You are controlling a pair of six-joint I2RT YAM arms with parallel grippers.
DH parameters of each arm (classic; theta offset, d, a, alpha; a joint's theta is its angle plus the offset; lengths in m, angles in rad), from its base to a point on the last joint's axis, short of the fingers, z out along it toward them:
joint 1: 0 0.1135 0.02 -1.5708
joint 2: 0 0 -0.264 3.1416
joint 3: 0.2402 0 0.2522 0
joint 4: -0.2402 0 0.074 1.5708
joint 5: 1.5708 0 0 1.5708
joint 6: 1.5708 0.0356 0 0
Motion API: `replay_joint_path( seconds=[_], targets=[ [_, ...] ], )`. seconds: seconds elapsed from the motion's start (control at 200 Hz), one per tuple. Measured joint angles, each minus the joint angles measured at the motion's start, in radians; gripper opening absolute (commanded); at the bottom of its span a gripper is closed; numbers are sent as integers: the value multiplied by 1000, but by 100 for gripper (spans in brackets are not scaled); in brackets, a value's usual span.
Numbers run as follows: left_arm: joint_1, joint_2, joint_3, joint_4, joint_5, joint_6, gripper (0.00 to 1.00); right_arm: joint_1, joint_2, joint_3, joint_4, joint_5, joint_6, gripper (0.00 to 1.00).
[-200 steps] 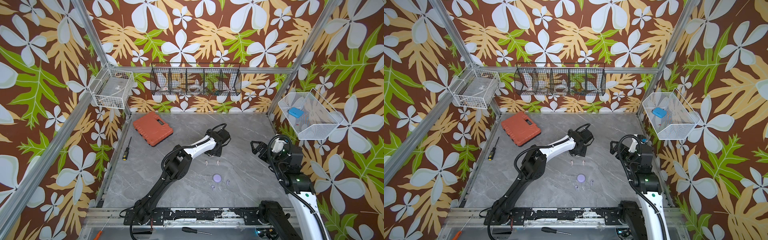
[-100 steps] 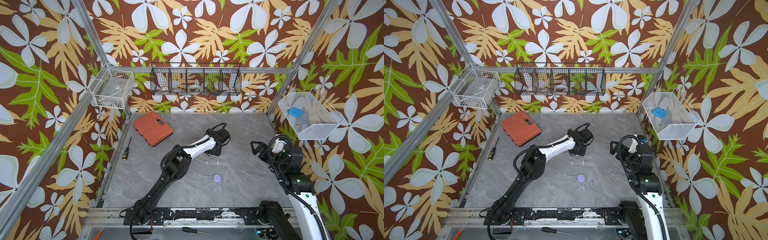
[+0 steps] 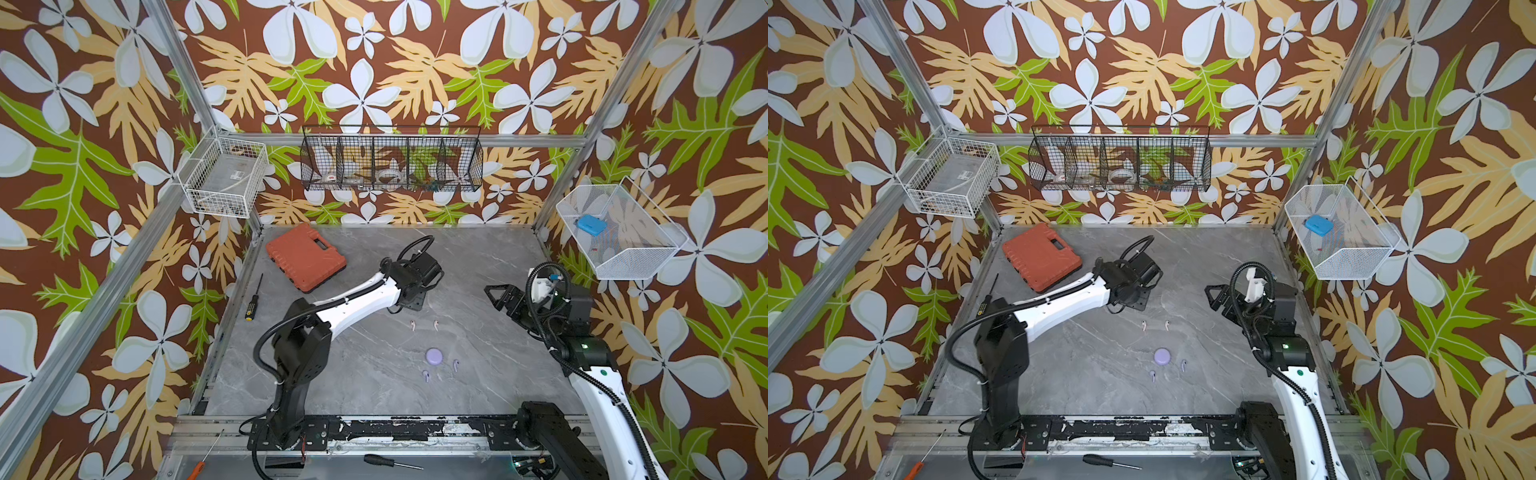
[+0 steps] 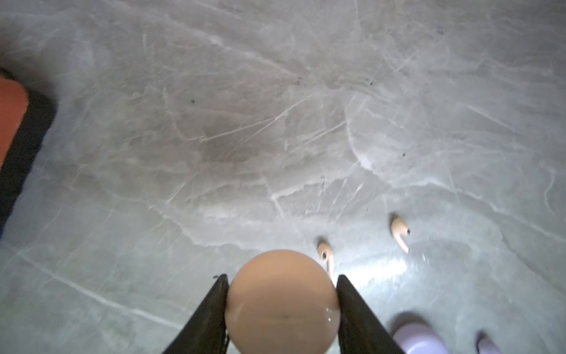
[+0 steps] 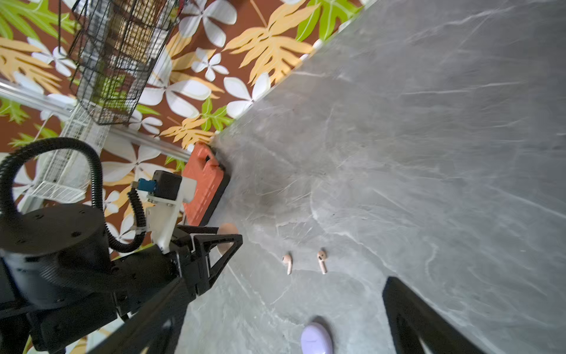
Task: Insert wireless bluetooth earbuds into charging case
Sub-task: Pick up the charging case from the center of the table.
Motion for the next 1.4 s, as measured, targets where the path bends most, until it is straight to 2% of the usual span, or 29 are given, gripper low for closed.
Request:
replay_joint_path(
  seconds=[0.215,0.415,0.555,0.696,0.846,1.111,1.231,1.401],
  targets=[
    [-58,-358,-375,152,-5,125,41,204,106,0,121,-60,29,98],
    [-82,-613,-576,273,8,190,41,380,218,-7,257,-100,57,96],
    [-105,-731,-679,326,33,230,41,513,282,13,304,-114,42,94],
    [-136,-795,-727,369,62,251,40,564,333,15,342,-126,24,88],
    [-168,-829,-764,401,78,269,39,595,365,24,358,-133,20,87],
    [-209,-793,-780,417,85,288,37,694,404,54,359,-135,-21,79],
    [-210,-782,-779,418,85,288,36,719,411,45,359,-126,-29,72],
    [-210,-782,-779,420,85,289,36,739,420,27,366,-120,-29,68]
  ],
)
